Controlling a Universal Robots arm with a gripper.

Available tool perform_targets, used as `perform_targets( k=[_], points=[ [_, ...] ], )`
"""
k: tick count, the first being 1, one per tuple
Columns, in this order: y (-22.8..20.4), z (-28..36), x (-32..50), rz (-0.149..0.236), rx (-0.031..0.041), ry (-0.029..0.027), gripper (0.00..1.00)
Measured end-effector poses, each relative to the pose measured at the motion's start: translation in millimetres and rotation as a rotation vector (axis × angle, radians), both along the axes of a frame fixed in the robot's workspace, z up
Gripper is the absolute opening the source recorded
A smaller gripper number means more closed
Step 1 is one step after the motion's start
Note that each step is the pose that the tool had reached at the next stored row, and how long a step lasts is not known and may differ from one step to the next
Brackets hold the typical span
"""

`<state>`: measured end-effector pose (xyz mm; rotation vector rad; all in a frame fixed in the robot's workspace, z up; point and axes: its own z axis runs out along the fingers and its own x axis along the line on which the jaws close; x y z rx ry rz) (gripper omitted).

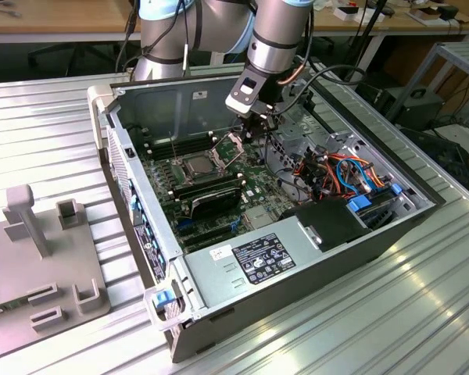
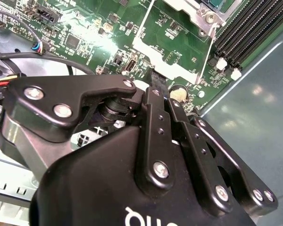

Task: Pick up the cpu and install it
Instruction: 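Close the cpu cover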

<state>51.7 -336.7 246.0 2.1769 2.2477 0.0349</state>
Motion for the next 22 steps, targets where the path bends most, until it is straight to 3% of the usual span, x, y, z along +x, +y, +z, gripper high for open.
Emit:
perform_targets(
  k=[6, 19, 20, 22],
  points=[
    [0.0, 0.0, -8.4, 0.000, 0.0000, -0.0002, 0.11],
    [0.0, 0.0, -59.1, 0.000, 0.0001, -0.0073, 0.11],
    [0.0, -0.1, -66.8, 0.000, 0.0001, -0.0085, 0.11],
    [0.0, -0.1, -68.6, 0.000, 0.0001, -0.0086, 0.11]
  ],
)
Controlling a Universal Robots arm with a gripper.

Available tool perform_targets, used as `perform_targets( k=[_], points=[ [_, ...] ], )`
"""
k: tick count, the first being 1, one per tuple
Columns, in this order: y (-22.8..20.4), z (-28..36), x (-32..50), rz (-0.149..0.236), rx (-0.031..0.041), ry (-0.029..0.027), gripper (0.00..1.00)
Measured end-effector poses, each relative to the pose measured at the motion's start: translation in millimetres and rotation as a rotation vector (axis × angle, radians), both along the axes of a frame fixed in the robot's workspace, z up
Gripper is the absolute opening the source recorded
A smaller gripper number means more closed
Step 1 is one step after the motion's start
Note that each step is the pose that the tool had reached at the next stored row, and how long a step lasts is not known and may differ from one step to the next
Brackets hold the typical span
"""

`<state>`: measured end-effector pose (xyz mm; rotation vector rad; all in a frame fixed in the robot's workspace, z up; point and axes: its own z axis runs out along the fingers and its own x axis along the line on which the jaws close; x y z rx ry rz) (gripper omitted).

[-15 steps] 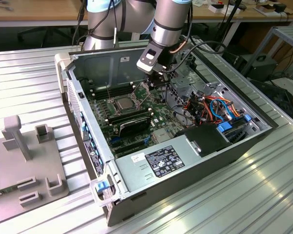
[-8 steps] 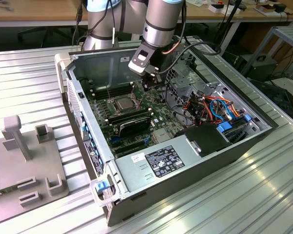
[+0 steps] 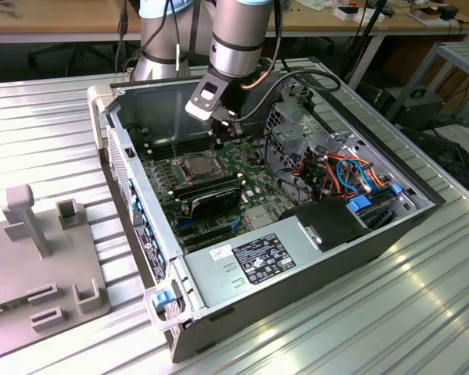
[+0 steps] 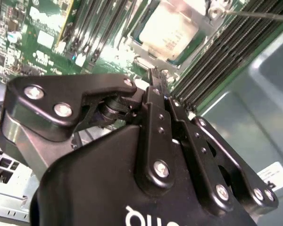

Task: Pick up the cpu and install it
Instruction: 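Close the cpu cover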

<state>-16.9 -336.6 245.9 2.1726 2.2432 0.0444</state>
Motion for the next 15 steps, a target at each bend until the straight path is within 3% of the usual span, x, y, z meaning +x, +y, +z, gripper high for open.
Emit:
perform_targets(
  k=[15],
  points=[
    [0.0, 0.0, -2.5, 0.000, 0.0000, 0.0001, 0.11]
  ],
)
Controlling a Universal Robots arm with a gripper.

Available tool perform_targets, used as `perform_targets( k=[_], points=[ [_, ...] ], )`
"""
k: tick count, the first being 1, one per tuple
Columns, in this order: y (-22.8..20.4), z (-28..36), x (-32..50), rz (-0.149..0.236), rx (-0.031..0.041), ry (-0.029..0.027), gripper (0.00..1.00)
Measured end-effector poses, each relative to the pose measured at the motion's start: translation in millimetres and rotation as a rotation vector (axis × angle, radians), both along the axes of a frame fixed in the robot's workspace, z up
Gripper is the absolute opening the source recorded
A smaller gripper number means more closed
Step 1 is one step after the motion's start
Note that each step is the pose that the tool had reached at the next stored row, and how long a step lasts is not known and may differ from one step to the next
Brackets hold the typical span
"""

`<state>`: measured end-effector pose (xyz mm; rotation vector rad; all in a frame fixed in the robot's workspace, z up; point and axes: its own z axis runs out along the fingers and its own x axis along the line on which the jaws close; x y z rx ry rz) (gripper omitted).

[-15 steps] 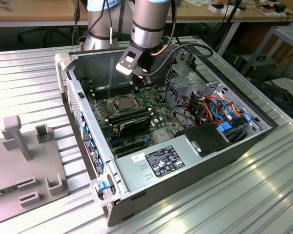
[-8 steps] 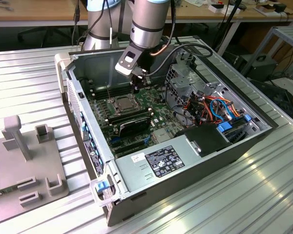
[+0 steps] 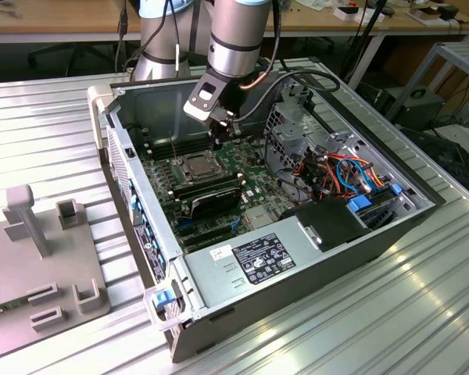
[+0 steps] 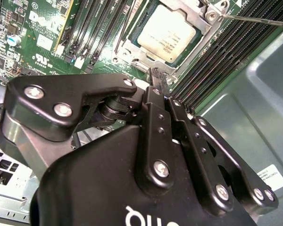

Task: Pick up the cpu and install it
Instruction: 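Close the cpu cover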

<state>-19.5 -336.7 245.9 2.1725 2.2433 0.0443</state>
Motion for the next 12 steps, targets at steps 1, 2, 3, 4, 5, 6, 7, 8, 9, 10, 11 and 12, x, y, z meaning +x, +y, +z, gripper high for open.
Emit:
perform_targets(
  k=[1, 2, 3, 4, 5, 6, 7, 8, 9, 10, 11, 12],
  points=[
    [0.0, 0.0, 0.0, 0.000, 0.0000, 0.0000, 0.11],
    [0.0, 0.0, 0.0, 0.000, 0.0001, 0.0000, 0.11],
    [0.0, 0.0, -0.1, 0.000, 0.0000, 0.0000, 0.11],
    [0.0, 0.0, -0.2, 0.000, 0.0000, 0.0000, 0.11],
    [0.0, -0.1, -0.6, 0.000, 0.0001, 0.0000, 0.11],
    [0.0, -0.2, -1.2, 0.000, 0.0000, 0.0001, 0.11],
    [0.0, -0.3, -2.3, 0.000, 0.0000, 0.0000, 0.11],
    [0.0, -0.4, -3.7, 0.000, 0.0000, 0.0000, 0.11],
    [0.0, -0.6, -5.5, 0.000, 0.0001, -0.0001, 0.11],
    [0.0, -0.7, -7.3, 0.000, 0.0002, 0.0000, 0.11],
    [0.0, -0.8, -9.3, 0.000, 0.0001, -0.0001, 0.11],
    [0.0, -0.8, -12.0, 0.000, 0.0000, 0.0000, 0.11]
  ],
)
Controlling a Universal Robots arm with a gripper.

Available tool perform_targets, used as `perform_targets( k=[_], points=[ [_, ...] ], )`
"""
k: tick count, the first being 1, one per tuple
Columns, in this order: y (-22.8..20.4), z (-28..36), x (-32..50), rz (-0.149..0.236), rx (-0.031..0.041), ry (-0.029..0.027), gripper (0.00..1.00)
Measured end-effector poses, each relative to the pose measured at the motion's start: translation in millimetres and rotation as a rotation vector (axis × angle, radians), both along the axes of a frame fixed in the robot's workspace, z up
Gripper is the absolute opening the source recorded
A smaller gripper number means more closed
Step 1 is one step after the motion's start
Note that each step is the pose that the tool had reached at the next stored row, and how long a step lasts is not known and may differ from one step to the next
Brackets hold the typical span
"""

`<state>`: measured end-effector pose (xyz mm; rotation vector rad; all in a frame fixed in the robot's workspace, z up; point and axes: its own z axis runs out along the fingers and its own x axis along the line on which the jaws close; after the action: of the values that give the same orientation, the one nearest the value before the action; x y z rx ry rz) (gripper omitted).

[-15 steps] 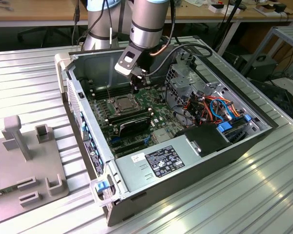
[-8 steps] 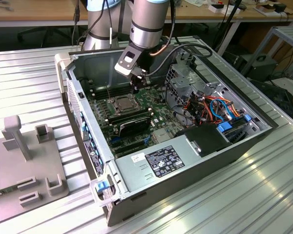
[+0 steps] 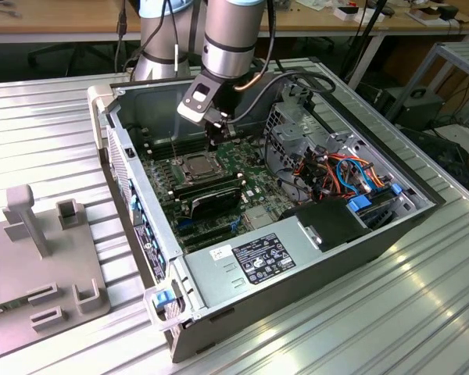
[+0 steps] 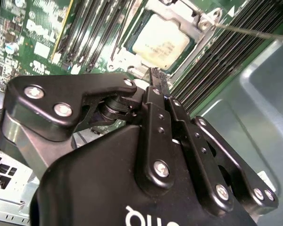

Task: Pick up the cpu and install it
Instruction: 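Close the cpu cover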

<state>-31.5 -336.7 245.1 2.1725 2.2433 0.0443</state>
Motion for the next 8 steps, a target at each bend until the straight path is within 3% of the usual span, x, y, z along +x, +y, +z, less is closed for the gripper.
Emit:
perform_targets(
  k=[8],
  points=[
    [0.1, -3.1, -22.2, 0.000, -0.0001, 0.0000, 0.11]
  ],
)
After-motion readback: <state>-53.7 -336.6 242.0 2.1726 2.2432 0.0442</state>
